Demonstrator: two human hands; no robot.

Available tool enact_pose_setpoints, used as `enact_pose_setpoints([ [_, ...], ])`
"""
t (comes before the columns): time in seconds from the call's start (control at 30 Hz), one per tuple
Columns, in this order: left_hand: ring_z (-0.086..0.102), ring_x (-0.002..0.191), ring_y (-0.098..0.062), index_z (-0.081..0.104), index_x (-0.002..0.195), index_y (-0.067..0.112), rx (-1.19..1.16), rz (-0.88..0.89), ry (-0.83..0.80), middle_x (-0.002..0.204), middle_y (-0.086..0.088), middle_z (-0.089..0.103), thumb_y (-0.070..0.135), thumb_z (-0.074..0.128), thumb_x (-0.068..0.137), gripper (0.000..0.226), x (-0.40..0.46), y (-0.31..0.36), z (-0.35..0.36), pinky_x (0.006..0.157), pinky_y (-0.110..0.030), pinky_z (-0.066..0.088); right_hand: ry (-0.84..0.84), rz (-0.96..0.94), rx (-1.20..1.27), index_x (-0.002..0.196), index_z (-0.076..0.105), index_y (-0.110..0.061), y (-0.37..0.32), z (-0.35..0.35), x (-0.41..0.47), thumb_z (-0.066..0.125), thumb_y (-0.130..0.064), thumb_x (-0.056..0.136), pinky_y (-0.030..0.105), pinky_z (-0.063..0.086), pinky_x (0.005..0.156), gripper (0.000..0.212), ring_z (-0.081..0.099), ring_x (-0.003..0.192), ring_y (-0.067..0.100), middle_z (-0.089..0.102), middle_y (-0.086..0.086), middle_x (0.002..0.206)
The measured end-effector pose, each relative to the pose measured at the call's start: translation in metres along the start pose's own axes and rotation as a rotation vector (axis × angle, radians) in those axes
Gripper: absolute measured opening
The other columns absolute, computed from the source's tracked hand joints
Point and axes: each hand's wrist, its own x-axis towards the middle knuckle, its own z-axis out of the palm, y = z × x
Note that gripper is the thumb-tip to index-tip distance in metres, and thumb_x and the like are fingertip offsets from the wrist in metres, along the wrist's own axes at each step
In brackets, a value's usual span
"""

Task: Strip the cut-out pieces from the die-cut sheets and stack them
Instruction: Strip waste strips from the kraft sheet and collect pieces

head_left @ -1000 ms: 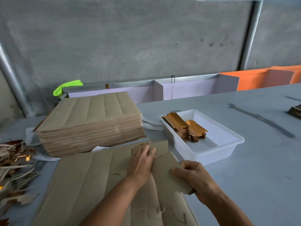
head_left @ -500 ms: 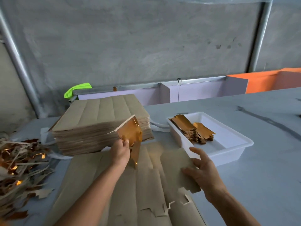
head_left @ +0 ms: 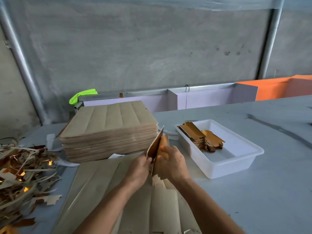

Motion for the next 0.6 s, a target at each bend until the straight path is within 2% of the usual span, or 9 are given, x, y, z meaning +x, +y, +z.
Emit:
enact_pose_setpoints([
  [0.1, 0.06, 0.086, -0.007, 0.055, 0.125, 0.014, 0.099, 0.113, -0.084, 0.098, -0.002, 0.066, 0.001, 0.04, 0.097, 0.034, -0.002, 0.003, 0.001, 0.067, -0.002, 0.041, -0.008, -0.075, -0.02, 0.128, 0.054, -0.011, 0.002, 0.003, -0.001, 0.063, -0.018, 0.086, 0.038, 0.051, 0.09, 0.043, 0.056, 0.106, 0.023, 0.049, 0.007, 0.122],
  [0.2, 0.062, 0.081, 0.002, 0.04, 0.135, 0.034, 0.072, 0.155, -0.15, 0.094, 0.003, 0.067, -0.005, 0.038, 0.093, 0.057, -0.003, 0.005, 0.0, 0.069, -0.009, 0.047, -0.04, -0.115, -0.004, 0.131, 0.052, -0.015, 0.009, 0.001, -0.002, 0.071, -0.023, 0.08, 0.039, 0.054, 0.084, 0.055, 0.058, 0.101, 0.022, 0.049, 0.001, 0.115],
  [0.27, 0.06, 0.073, 0.009, 0.038, 0.134, 0.034, 0.052, 0.167, -0.186, 0.087, 0.008, 0.064, -0.005, 0.038, 0.093, 0.057, -0.003, 0.005, 0.001, 0.066, -0.007, 0.045, -0.032, -0.125, 0.012, 0.13, 0.052, -0.018, 0.013, 0.0, -0.003, 0.07, -0.024, 0.081, 0.04, 0.055, 0.08, 0.053, 0.06, 0.098, 0.021, 0.049, -0.001, 0.113],
  [0.33, 0.062, 0.078, 0.004, 0.047, 0.132, 0.027, 0.1, 0.182, -0.178, 0.09, 0.006, 0.065, 0.001, 0.04, 0.096, 0.045, -0.002, 0.002, 0.003, 0.07, -0.009, 0.046, 0.042, -0.128, 0.041, 0.122, 0.058, -0.018, 0.017, 0.001, -0.001, 0.063, -0.022, 0.086, 0.04, 0.056, 0.079, 0.036, 0.06, 0.095, 0.019, 0.051, 0.0, 0.112],
  [0.4, 0.064, 0.088, -0.008, 0.054, 0.125, 0.021, 0.129, 0.192, -0.15, 0.097, 0.001, 0.067, 0.006, 0.043, 0.097, 0.034, 0.0, -0.001, 0.008, 0.078, -0.018, 0.049, 0.081, -0.137, 0.036, 0.112, 0.062, -0.019, 0.021, 0.001, -0.001, 0.057, -0.023, 0.089, 0.035, 0.056, 0.077, 0.024, 0.058, 0.089, 0.013, 0.052, -0.002, 0.107],
  [0.47, 0.062, 0.085, -0.012, 0.062, 0.109, 0.016, 0.052, 0.181, -0.105, 0.091, 0.0, 0.066, -0.001, 0.045, 0.094, 0.028, 0.001, -0.001, 0.014, 0.077, -0.024, 0.048, 0.035, -0.172, 0.011, 0.107, 0.061, -0.021, 0.023, 0.001, -0.002, 0.059, -0.026, 0.086, 0.034, 0.056, 0.075, 0.022, 0.057, 0.085, 0.011, 0.05, -0.005, 0.101],
  [0.53, 0.058, 0.074, -0.008, 0.063, 0.086, 0.02, -0.052, 0.143, -0.053, 0.077, 0.003, 0.062, -0.01, 0.043, 0.091, 0.036, 0.004, -0.004, 0.015, 0.067, -0.021, 0.047, 0.009, -0.199, 0.04, 0.104, 0.061, -0.019, 0.025, 0.001, -0.002, 0.064, -0.027, 0.082, 0.038, 0.055, 0.074, 0.023, 0.059, 0.083, 0.016, 0.049, -0.005, 0.096],
  [0.6, 0.057, 0.063, -0.001, 0.062, 0.075, 0.022, -0.142, 0.075, -0.051, 0.066, 0.009, 0.06, -0.011, 0.041, 0.091, 0.042, 0.006, -0.008, 0.013, 0.058, -0.014, 0.045, 0.023, -0.216, 0.006, 0.098, 0.062, -0.017, 0.027, 0.001, 0.001, 0.067, -0.03, 0.082, 0.034, 0.054, 0.075, 0.021, 0.057, 0.081, 0.014, 0.049, -0.004, 0.093],
])
